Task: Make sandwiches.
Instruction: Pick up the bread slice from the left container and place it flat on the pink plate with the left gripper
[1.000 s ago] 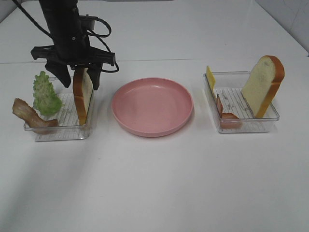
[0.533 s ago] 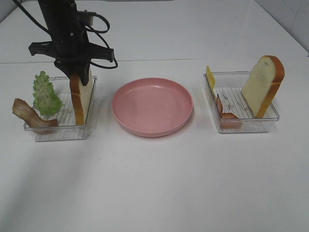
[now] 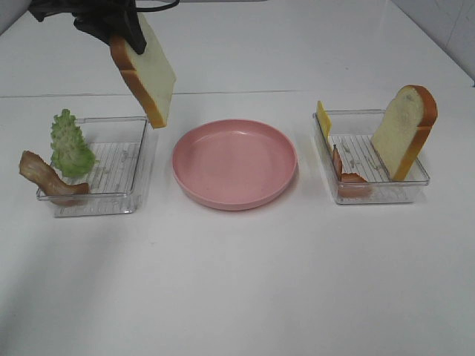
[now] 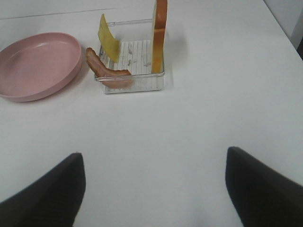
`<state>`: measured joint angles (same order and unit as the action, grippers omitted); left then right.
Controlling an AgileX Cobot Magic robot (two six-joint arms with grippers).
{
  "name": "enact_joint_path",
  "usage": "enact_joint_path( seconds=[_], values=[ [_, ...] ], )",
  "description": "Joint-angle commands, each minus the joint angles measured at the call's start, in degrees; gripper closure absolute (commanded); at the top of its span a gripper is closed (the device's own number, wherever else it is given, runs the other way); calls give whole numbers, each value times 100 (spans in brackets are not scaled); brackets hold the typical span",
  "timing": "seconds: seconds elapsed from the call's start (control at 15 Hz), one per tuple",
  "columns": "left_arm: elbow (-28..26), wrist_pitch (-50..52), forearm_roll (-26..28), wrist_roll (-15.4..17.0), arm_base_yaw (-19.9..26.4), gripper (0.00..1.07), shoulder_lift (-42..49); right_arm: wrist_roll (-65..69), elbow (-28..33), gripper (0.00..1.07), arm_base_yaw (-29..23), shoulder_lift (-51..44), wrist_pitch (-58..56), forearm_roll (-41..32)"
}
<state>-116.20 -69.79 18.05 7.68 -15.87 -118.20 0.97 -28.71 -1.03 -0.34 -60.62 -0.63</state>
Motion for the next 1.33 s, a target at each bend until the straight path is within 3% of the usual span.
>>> enact_joint_path(
  seconds=[0.07, 0.13, 0.67, 0.87, 1.13, 1.2, 1.33],
  values=[
    [-23, 246, 1421, -768, 212, 107, -206, 52, 17, 31, 17, -74, 23, 6],
    [-23, 309, 1874, -1169, 212, 107, -372, 52, 17, 31, 17, -74, 23, 6],
    [-23, 550, 4108, -2183, 149, 107, -2017, 52, 17, 31, 17, -74, 23, 6],
    [-23, 619, 4097, -2389, 23, 107, -2303, 52, 17, 31, 17, -74, 23, 6],
    [-23, 665, 3902, -2384, -29, 107, -2447, 52, 17, 31, 17, -74, 23, 6],
    [-23, 693, 3839, -2384, -34, 103, -2447, 52, 17, 31, 17, -74, 23, 6],
    [-23, 733, 3799, -2389, -34, 73, -2447, 52, 17, 31, 17, -74, 23, 6]
  ],
)
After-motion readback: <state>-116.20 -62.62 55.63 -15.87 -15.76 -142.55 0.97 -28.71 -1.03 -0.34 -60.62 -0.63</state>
